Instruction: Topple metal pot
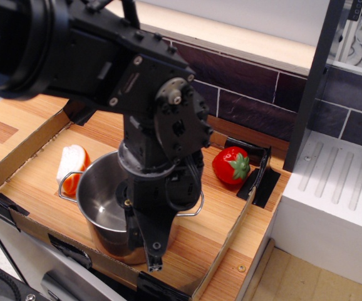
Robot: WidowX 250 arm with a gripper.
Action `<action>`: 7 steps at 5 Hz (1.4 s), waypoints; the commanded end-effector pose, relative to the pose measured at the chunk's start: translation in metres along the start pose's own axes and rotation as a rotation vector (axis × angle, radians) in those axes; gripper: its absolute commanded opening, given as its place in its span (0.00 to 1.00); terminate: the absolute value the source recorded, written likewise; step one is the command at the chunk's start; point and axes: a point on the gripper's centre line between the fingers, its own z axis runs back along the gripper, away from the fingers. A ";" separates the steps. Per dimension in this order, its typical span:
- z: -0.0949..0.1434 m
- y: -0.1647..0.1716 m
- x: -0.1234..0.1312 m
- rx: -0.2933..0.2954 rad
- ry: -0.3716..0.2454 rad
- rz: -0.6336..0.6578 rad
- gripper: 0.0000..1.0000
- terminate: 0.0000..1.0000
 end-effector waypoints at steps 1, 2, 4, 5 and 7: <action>0.030 0.015 -0.006 -0.092 -0.029 0.039 0.00 0.00; 0.041 0.021 -0.005 -0.206 -0.024 0.054 0.00 0.00; 0.050 0.047 0.008 -0.556 0.063 0.173 0.00 0.00; 0.045 0.057 0.010 -0.662 0.093 0.221 0.00 0.00; 0.040 0.076 0.003 -0.548 0.070 0.227 0.00 0.00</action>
